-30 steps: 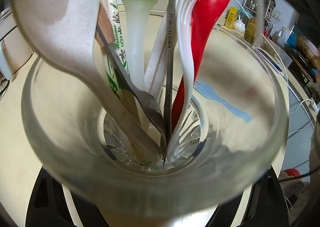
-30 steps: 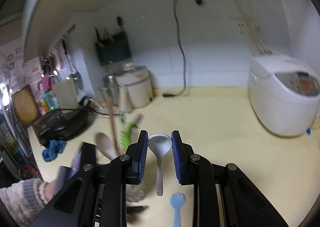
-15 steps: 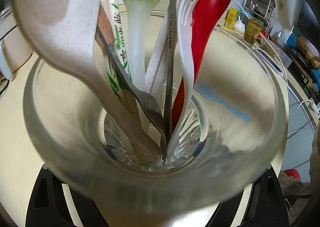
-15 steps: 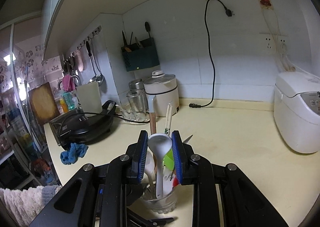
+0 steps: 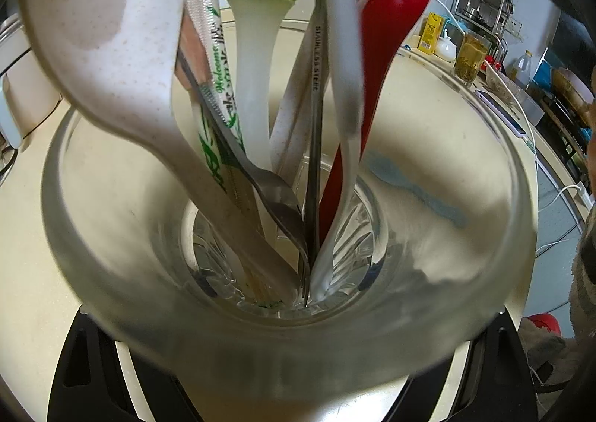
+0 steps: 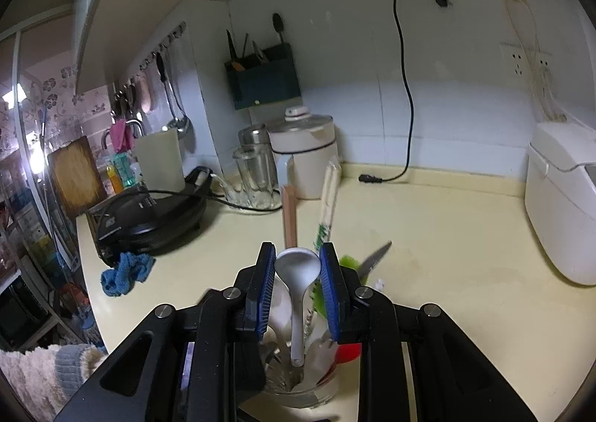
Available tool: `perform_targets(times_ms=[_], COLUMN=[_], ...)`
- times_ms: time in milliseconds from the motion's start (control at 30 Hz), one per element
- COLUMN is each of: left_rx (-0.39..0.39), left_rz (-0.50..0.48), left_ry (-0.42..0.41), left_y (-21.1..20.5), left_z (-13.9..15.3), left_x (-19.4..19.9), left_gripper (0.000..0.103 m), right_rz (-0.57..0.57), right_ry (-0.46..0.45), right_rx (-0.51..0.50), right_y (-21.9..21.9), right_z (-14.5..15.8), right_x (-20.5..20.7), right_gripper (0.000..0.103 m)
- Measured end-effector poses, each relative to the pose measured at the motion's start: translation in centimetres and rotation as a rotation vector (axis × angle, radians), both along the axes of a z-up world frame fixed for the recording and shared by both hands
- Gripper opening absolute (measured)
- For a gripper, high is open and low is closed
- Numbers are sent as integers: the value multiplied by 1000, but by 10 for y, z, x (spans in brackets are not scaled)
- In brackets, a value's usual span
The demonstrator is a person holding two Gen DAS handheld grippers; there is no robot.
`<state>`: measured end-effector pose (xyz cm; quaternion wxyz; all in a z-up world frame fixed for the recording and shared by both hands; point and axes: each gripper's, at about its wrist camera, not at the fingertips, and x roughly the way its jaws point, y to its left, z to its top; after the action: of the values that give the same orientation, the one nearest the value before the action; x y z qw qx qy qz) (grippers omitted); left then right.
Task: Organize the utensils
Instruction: 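Lower the white spoon into the glass and open the right tool, then move the open right tool over the light blue spork on the counter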
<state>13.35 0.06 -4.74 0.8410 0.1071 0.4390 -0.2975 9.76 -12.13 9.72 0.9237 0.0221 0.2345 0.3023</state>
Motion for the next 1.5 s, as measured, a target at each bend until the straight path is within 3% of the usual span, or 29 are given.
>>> perform_targets(times_ms=[900, 1133, 1300, 1500], left_rx=[4, 0, 0, 4], left_rz=[0, 1, 1, 1], left_ry=[-2, 0, 0, -2], left_y=[0, -1, 1, 3], left_z=[-1, -3, -2, -3], left_x=[-1, -1, -1, 0], left_gripper=[90, 90, 90, 90], right_rz=[-6, -11, -67, -216], right_ry=[67, 29, -39, -82], right_rx=[-73, -34, -23, -61], right_y=[12, 5, -10, -40], right_z=[-12, -3, 7, 2], right_x=[12, 5, -6, -9], right_gripper=[26, 30, 30, 31])
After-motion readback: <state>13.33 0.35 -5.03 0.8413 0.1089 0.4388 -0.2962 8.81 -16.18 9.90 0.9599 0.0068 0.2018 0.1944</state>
